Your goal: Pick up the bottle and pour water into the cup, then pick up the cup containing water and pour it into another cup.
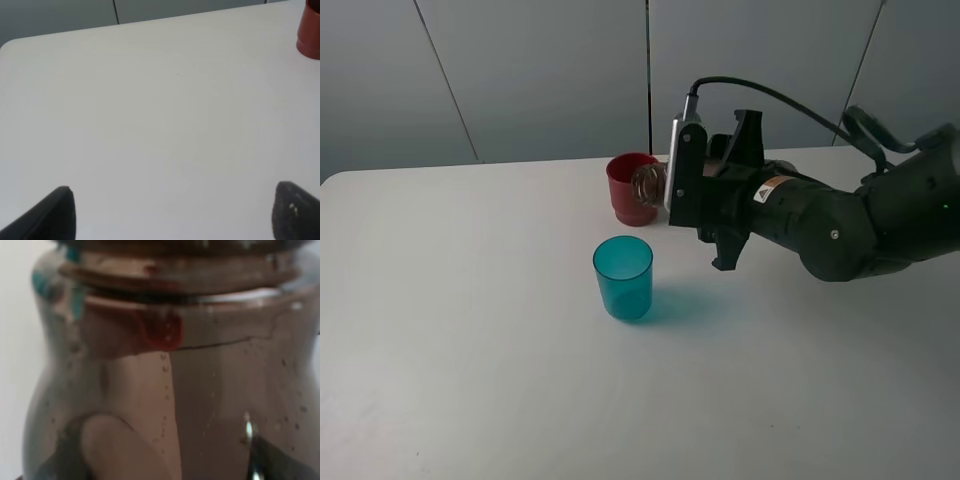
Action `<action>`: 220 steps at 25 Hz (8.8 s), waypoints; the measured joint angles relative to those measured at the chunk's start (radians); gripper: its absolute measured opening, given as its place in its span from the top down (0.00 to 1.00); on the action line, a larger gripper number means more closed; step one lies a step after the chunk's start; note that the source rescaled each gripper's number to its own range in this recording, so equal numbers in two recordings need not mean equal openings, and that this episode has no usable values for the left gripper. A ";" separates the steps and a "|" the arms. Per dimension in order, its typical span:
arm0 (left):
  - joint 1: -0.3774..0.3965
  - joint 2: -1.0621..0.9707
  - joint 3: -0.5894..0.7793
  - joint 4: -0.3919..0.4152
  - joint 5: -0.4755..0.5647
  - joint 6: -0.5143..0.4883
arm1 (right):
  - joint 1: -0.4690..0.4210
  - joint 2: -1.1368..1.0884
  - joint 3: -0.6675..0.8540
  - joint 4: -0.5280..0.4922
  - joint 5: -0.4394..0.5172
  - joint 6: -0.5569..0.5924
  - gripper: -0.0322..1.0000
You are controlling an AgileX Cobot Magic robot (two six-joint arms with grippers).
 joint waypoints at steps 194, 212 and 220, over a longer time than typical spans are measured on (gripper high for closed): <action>0.000 0.000 0.000 0.000 0.000 -0.002 | -0.406 0.292 -0.077 -0.419 -0.486 1.431 0.01; 0.000 0.000 0.000 0.000 0.000 -0.002 | -0.406 -0.166 -0.065 -0.450 -0.197 1.378 0.00; 0.000 0.000 0.000 0.000 0.000 -0.002 | -0.361 -0.410 -0.065 -0.663 0.187 1.736 0.00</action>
